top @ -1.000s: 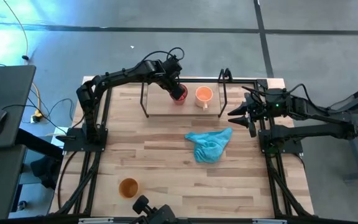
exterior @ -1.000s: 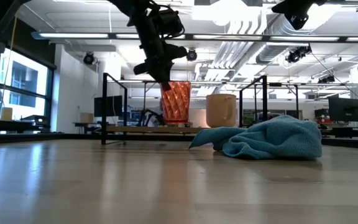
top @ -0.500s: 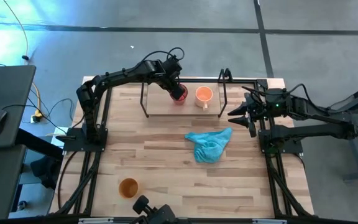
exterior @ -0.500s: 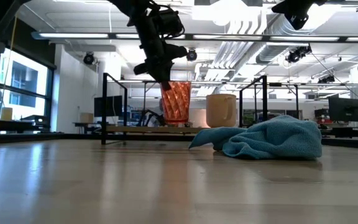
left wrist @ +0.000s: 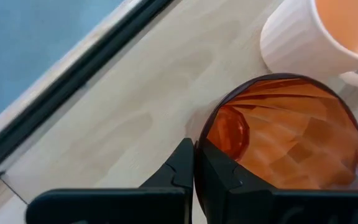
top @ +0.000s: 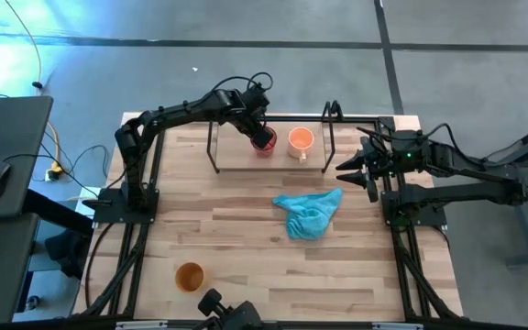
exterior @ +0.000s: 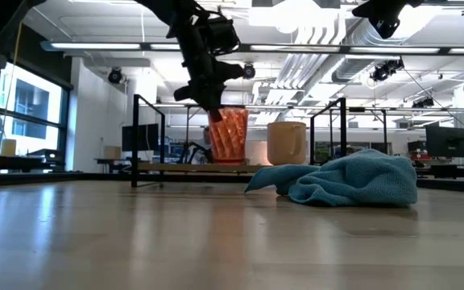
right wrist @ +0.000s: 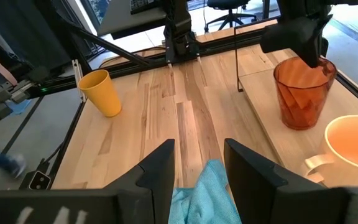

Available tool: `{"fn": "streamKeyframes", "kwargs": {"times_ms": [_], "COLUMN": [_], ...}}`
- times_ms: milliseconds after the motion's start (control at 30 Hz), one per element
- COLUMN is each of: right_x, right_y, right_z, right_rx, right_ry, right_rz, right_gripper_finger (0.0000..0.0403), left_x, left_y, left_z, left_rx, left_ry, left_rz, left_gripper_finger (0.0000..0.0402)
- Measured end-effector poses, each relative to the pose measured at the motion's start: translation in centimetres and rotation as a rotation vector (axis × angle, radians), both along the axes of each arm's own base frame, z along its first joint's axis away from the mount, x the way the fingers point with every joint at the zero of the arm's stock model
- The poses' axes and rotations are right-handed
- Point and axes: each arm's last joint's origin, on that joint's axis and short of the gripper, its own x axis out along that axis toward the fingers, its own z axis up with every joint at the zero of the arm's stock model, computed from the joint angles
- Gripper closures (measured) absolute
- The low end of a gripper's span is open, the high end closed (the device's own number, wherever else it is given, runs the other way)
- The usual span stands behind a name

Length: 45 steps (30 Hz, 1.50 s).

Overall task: Stack small to large cups/mugs on shelf
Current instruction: Put the red cup on the shelf, then put the yellow cup on the shelf

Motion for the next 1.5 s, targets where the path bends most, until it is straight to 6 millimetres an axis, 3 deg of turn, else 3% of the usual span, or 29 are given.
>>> {"fn": "streamKeyframes", "kwargs": {"times_ms": [500,1267,1500], "right_x": [0.0,0.0,0.0], "right_y": [0.0,0.1,0.1], "right_z": [-0.1,-0.1,-0.1], "right_rx": [0.005,0.014,0.013], "right_ry": [0.008,0.006,0.006], "right_rz": [0.005,0.029,0.029], "right_gripper_finger": [0.0272,0.0272,0.0272], "left_x": [0.4,0.6,0.0], "left_y": [0.3,0.5,-0.1], "left_z": [-0.3,-0.2,2.0], "left_rx": [0.003,0.043,0.058], "left_ry": [-0.022,-0.030,-0.114], "left_rz": [-0.015,-0.012,-0.043], "left_gripper_finger": [0.0394,0.0266,0.0240]}}
